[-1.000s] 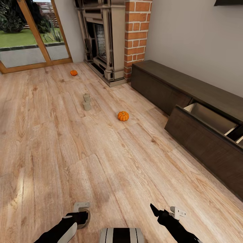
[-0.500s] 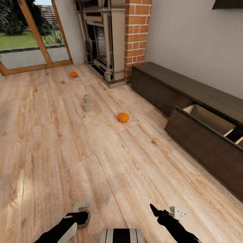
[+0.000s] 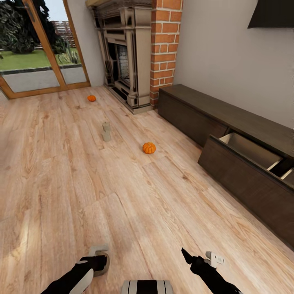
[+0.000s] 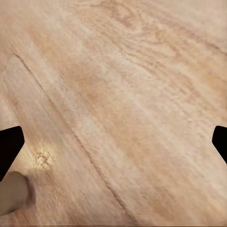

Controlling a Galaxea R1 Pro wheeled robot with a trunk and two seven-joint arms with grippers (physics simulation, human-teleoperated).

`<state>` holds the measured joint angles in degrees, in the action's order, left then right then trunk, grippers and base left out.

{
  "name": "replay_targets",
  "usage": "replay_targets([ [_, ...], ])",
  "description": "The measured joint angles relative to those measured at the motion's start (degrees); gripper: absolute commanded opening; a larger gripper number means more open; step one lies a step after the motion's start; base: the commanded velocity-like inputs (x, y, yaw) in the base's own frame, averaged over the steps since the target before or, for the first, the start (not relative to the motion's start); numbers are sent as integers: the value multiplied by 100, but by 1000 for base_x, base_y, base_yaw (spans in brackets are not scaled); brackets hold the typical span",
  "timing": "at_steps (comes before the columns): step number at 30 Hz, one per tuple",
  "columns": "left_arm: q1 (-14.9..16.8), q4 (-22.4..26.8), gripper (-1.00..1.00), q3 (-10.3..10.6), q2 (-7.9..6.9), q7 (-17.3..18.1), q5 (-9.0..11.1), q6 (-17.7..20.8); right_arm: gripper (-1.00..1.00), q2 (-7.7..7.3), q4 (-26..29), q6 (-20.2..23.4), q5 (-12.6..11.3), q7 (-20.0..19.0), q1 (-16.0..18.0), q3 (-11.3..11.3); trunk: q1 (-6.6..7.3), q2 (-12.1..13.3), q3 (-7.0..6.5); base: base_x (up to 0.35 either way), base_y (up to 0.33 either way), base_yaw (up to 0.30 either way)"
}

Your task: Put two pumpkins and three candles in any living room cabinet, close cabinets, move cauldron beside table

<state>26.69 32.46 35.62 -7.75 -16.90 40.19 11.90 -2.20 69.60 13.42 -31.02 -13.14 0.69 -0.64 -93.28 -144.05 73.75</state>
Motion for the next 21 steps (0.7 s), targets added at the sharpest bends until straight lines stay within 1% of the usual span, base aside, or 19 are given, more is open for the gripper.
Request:
replay_targets([
  [7, 0, 59, -100, -38, -12, -20, 8, 60, 100, 1, -284, -1, 6, 7, 0, 0, 18, 9, -155, 0, 0, 0],
  [11, 0, 202, -100, -71, -25, -33, 32, 142, 100, 1, -337, -6, 15, 160, 0, 3, 28, 15, -244, 0, 0, 0],
  [15, -1, 535, -100, -106, -58, -42, 57, 580, 100, 1, -387, 3, 32, 361, 0, 7, 39, 20, -333, 0, 0, 0],
  [17, 1, 823, -100, -125, -108, -44, 65, 866, 100, 1, -398, 8, 32, 471, 0, 8, 44, 23, -377, 0, 0, 0],
  [18, -2, 879, -100, -133, -124, -47, 60, 907, 100, 1, -401, 6, 31, 483, 0, 8, 46, 24, -399, 0, 0, 0],
  [19, -4, 1044, -100, -180, -196, -52, 36, 989, 100, 0, -404, -5, 30, 511, 0, 8, 49, 25, -422, 0, 0, 0],
  [21, -8, 1136, -100, -216, -241, -53, 72, 1034, 100, 1, -407, -9, 29, 525, 0, 12, 54, 28, -466, 0, 0, 0],
])
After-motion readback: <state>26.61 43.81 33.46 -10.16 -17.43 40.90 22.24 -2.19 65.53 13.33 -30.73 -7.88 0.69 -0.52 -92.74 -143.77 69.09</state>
